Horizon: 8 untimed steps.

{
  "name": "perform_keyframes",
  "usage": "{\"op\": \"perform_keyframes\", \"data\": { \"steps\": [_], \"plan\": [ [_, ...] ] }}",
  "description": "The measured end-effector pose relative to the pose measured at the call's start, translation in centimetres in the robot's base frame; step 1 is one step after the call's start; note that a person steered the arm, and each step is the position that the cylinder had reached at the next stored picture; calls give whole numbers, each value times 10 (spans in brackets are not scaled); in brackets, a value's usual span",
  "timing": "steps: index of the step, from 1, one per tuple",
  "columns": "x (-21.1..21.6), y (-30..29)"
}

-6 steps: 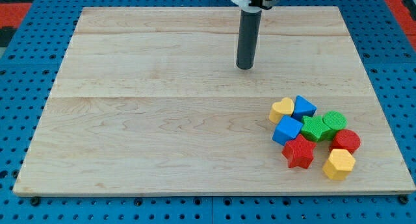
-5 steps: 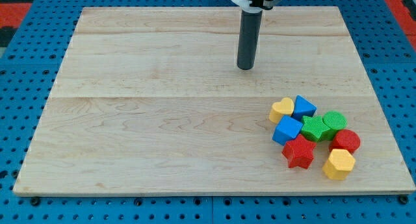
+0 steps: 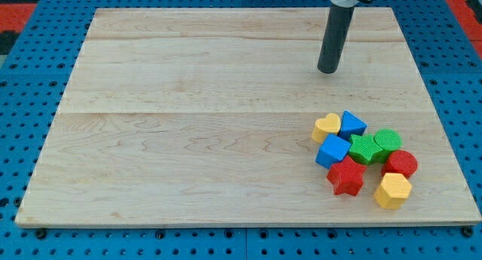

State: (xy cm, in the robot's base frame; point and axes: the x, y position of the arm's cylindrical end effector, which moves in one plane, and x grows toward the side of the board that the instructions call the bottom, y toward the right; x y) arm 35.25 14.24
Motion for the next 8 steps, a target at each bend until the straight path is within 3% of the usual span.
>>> {"op": "perform_keyframes", "data": {
  "steps": [1,2,3,5,8],
  "plan": [
    [0,7],
    [15,95],
    [64,190],
    [125,203],
    [135,119]
  ]
}}
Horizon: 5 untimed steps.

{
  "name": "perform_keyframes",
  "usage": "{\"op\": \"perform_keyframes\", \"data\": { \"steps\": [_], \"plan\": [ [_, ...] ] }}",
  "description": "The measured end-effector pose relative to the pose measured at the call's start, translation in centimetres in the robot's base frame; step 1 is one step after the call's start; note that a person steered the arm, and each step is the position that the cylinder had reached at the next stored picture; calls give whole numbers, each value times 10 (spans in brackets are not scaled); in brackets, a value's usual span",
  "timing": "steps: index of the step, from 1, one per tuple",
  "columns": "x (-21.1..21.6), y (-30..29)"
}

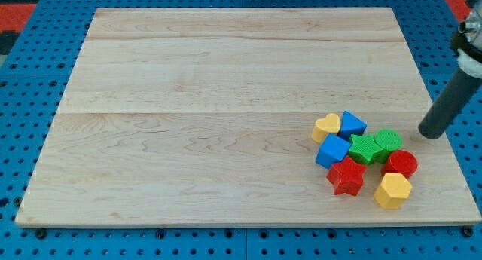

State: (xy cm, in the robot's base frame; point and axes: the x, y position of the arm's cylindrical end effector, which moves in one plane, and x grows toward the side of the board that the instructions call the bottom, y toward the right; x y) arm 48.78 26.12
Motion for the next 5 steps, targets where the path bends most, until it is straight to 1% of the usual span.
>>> {"op": "perform_keyframes", "data": {
  "steps": [1,2,4,5],
  "plan": [
    [0,-22],
    [21,-31],
    [20,-116],
    [20,-117]
  ]
}}
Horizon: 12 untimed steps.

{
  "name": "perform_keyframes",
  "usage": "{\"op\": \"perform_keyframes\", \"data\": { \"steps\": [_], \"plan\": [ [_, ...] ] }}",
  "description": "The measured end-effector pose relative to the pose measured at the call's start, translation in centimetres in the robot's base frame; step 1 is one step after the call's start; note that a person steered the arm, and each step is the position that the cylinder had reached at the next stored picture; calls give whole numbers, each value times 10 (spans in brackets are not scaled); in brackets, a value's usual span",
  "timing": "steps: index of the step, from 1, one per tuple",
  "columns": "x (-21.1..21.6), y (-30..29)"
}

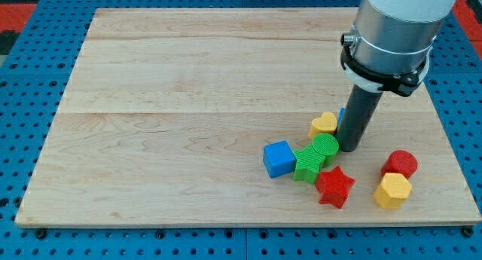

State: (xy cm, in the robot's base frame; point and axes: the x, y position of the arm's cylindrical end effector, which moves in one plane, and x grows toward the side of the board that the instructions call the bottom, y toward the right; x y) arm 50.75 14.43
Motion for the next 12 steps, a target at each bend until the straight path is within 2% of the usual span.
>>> {"op": "perform_keyframes", "data": {
  "steps": [1,2,3,4,5,7,8,9,10,11,12],
  "plan": [
    [-6,3],
    [-28,42],
    [-33,19],
    [-33,-32],
    [-56,-78],
    [-45,27],
    [-22,-6],
    [-23,-87],
    [-54,-141],
    [-82,-171],
    [-89,-123]
  ]
}}
